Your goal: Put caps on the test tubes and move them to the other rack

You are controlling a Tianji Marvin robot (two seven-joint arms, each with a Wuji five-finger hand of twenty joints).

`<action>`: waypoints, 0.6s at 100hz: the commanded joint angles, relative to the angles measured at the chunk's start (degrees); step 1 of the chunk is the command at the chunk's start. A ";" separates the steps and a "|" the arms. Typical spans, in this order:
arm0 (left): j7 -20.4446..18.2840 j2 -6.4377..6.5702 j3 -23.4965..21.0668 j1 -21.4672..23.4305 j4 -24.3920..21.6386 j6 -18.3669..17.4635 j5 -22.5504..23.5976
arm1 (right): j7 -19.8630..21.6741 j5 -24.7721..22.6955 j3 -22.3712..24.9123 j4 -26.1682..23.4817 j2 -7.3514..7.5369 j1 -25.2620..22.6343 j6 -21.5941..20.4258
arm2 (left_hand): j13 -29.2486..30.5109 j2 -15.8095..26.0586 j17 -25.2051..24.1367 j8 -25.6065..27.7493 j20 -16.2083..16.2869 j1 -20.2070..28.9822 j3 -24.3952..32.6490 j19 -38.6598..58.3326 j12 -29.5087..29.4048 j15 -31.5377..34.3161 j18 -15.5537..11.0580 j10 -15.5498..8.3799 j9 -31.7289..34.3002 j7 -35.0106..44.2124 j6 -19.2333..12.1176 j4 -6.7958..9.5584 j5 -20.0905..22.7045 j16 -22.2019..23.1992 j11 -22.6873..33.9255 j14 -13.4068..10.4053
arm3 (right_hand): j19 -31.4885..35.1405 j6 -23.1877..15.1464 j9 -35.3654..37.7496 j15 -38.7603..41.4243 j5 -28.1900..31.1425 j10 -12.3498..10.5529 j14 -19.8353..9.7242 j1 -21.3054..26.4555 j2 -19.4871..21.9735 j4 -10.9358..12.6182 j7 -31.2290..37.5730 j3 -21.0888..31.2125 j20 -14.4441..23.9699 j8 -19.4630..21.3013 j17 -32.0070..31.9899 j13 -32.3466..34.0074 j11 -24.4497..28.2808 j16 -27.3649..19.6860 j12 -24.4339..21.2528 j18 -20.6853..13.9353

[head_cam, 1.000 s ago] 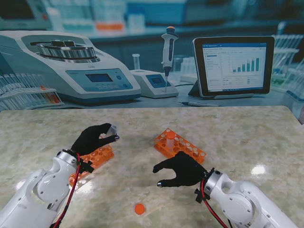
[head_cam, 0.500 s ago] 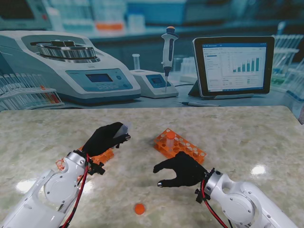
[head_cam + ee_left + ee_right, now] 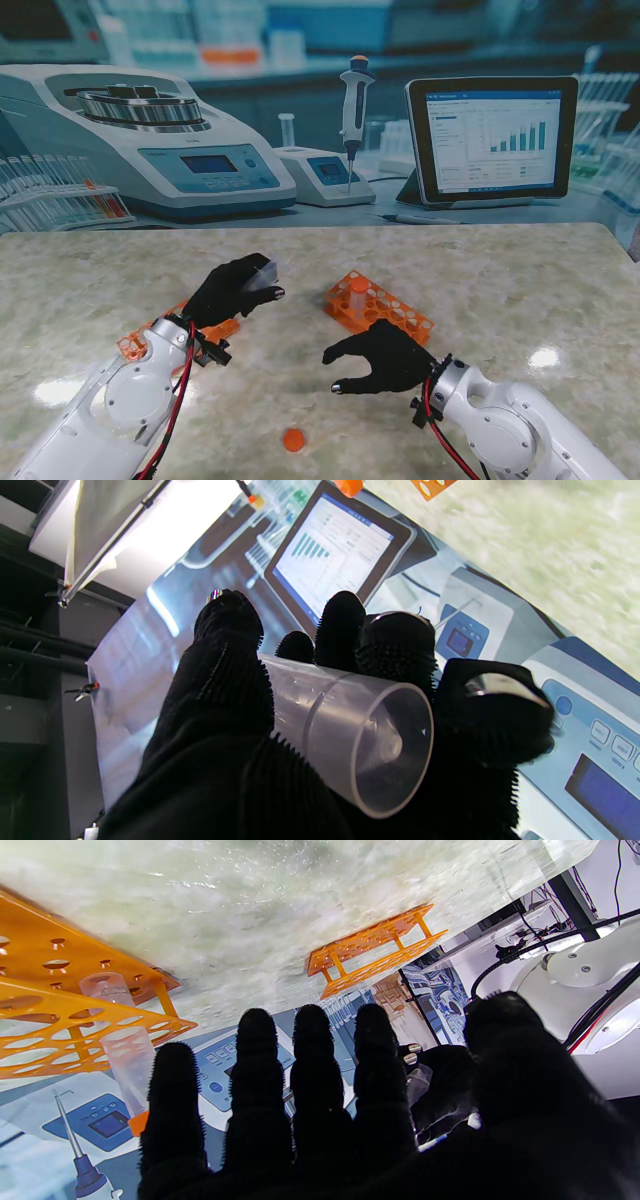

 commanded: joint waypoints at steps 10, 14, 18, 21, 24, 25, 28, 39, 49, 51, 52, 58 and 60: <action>-1.55 0.28 0.38 -0.34 0.21 -0.19 -0.92 | 0.00 0.03 -0.09 -0.30 -0.13 -0.46 0.04 | 6.10 -4.02 2.24 -0.16 2.90 2.07 5.66 6.52 -2.75 0.86 -6.81 -2.54 2.61 6.04 -3.44 1.14 -1.27 -2.30 -0.82 -1.43 | -0.09 -0.28 -0.01 -0.60 -0.01 -1.25 -1.46 -1.65 2.49 1.31 0.43 -1.08 -0.30 0.51 -0.47 -0.85 -0.37 -0.66 0.14 1.14; -1.91 0.37 0.42 -0.39 0.21 -0.17 -0.93 | -0.02 0.05 -0.09 -0.29 -0.13 -0.46 0.04 | 6.07 -4.10 2.21 2.45 2.83 1.56 6.15 6.31 -2.82 0.57 -6.94 -3.26 2.18 8.55 -3.75 1.08 -2.76 -2.91 -0.70 -1.49 | -0.09 -0.26 -0.03 -0.61 0.10 -1.22 -1.53 -1.60 2.53 1.32 0.47 -1.05 -0.29 0.53 -0.46 -0.89 -0.38 -0.66 0.14 1.09; -1.80 0.35 0.57 -0.50 0.30 -0.27 -0.85 | -0.06 0.06 -0.09 -0.28 -0.14 -0.45 0.03 | 6.03 -3.81 2.18 5.49 2.77 1.41 6.62 6.08 -2.80 0.46 -6.93 -3.46 1.88 11.80 -4.62 0.83 -3.79 -3.25 -0.34 -1.42 | -0.09 -0.31 -0.07 -0.60 0.06 -1.27 -1.50 -1.61 2.53 1.32 0.46 -1.06 -0.29 0.52 -0.45 -0.86 -0.40 -0.66 0.14 1.05; -1.95 0.37 0.62 -0.53 0.27 -0.26 -0.96 | -0.08 0.06 -0.10 -0.28 -0.15 -0.44 0.02 | 5.98 -3.27 2.13 7.24 2.71 1.42 6.80 5.88 -2.78 0.35 -6.91 -3.53 1.62 13.70 -5.08 0.66 -4.25 -3.38 -0.13 -1.58 | -0.11 -0.26 -0.07 -0.62 0.06 -1.31 -1.42 -1.56 2.50 1.33 0.46 -1.05 -0.29 0.53 -0.48 -0.90 -0.40 -0.66 0.14 1.08; -1.86 0.34 0.72 -0.60 0.34 -0.36 -0.99 | -0.09 0.06 -0.11 -0.27 -0.15 -0.44 0.00 | 5.90 -2.72 2.11 8.61 2.65 1.58 6.87 5.71 -2.76 0.20 -6.88 -3.54 1.37 15.20 -5.28 0.56 -4.34 -3.42 -0.02 -1.61 | -0.13 -0.24 -0.04 -0.60 0.10 -1.27 -1.42 -1.62 2.52 1.32 0.49 -1.08 -0.29 0.54 -0.49 -0.85 -0.39 -0.66 0.14 1.09; -1.78 0.32 0.76 -0.64 0.39 -0.42 -0.97 | -0.10 0.07 -0.11 -0.27 -0.15 -0.44 -0.01 | 5.88 -2.54 2.09 9.16 2.63 1.65 6.86 5.62 -2.75 0.14 -6.83 -3.53 1.31 15.78 -5.38 0.52 -4.35 -3.41 0.02 -1.58 | -0.11 -0.25 -0.07 -0.59 0.13 -1.24 -1.39 -1.62 2.49 1.32 0.50 -1.09 -0.29 0.54 -0.46 -0.84 -0.40 -0.65 0.13 1.11; -1.62 0.29 0.85 -0.73 0.48 -0.59 -0.91 | -0.10 0.07 -0.13 -0.27 -0.15 -0.44 -0.03 | 5.82 -1.89 2.04 11.33 2.55 2.08 6.85 5.28 -2.76 -0.13 -6.40 -3.42 1.22 17.87 -5.94 0.45 -3.94 -3.29 0.07 -1.41 | -0.09 -0.29 -0.04 -0.59 0.09 -1.20 -1.40 -1.60 2.53 1.32 0.48 -1.08 -0.27 0.53 -0.41 -0.82 -0.39 -0.65 0.14 1.10; -0.72 0.13 1.13 -1.02 0.81 -1.06 -0.44 | -0.15 0.07 -0.17 -0.30 -0.15 -0.47 -0.09 | 5.83 -0.48 1.56 21.52 1.81 2.53 6.86 2.06 -3.93 -4.45 -2.47 -3.82 2.26 19.74 -6.67 0.56 0.42 -4.22 -2.42 -0.41 | -0.10 -0.34 -0.06 -0.60 0.07 -1.19 -1.48 -1.59 2.54 1.32 0.48 -1.10 -0.26 0.54 -0.43 -0.86 -0.39 -0.66 0.13 1.08; 0.51 -0.03 1.47 -1.46 1.47 -1.92 0.78 | -0.17 0.04 -0.18 -0.37 -0.15 -0.52 -0.15 | 3.43 -0.75 -0.95 28.53 -3.66 1.27 9.84 -11.61 -1.40 -16.96 4.84 -4.67 2.31 20.04 -7.30 0.01 2.18 -7.93 -10.53 1.49 | -0.11 -0.31 -0.06 -0.60 0.07 -1.14 -1.38 -1.57 2.53 1.32 0.49 -1.11 -0.25 0.54 -0.43 -0.85 -0.39 -0.66 0.14 1.12; 0.67 -0.03 1.50 -1.53 1.57 -2.08 1.18 | -0.17 0.03 -0.18 -0.39 -0.15 -0.54 -0.16 | 2.38 -0.75 -2.18 29.49 -5.17 1.12 10.03 -15.18 -1.88 -19.94 5.58 -4.76 2.11 20.20 -7.48 -0.11 2.31 -8.95 -12.77 1.85 | -0.11 -0.29 -0.07 -0.59 0.04 -1.12 -1.38 -1.55 2.50 1.32 0.47 -1.11 -0.25 0.54 -0.43 -0.84 -0.40 -0.65 0.13 1.12; 0.77 -0.02 1.52 -1.58 1.64 -2.16 1.41 | -0.17 0.02 -0.18 -0.40 -0.15 -0.55 -0.17 | 2.07 -0.74 -2.71 30.01 -5.58 1.04 10.08 -16.49 -1.91 -21.16 5.77 -4.85 2.10 20.18 -7.62 -0.17 2.38 -9.30 -13.69 1.97 | -0.10 -0.32 -0.07 -0.57 0.06 -1.11 -1.40 -1.55 2.48 1.32 0.48 -1.12 -0.25 0.54 -0.42 -0.81 -0.40 -0.65 0.13 1.12; 1.07 -0.03 1.65 -1.76 1.90 -2.50 2.01 | -0.16 -0.03 -0.18 -0.46 -0.14 -0.60 -0.23 | -0.58 -0.43 -7.34 32.68 -5.59 1.52 9.73 -23.40 -1.31 -26.60 7.13 -4.59 1.06 20.08 -7.27 -0.24 2.59 -10.56 -17.15 2.49 | -0.10 -0.38 -0.06 -0.55 0.04 -1.24 -1.43 -1.52 2.46 1.32 0.47 -1.11 -0.24 0.54 -0.42 -0.76 -0.39 -0.64 0.14 1.12; 1.00 -0.01 1.68 -1.78 1.92 -2.56 1.95 | -0.16 -0.05 -0.18 -0.49 -0.13 -0.62 -0.25 | -2.19 -0.30 -10.31 33.46 -4.85 2.03 9.12 -27.31 -0.55 -29.18 7.81 -4.65 0.49 20.00 -7.22 -0.10 2.57 -11.49 -18.70 2.55 | -0.09 -0.46 0.03 -0.58 0.05 -1.25 -1.47 -1.54 2.45 1.32 0.48 -1.12 -0.24 0.54 -0.41 -0.81 -0.35 -0.65 0.15 1.09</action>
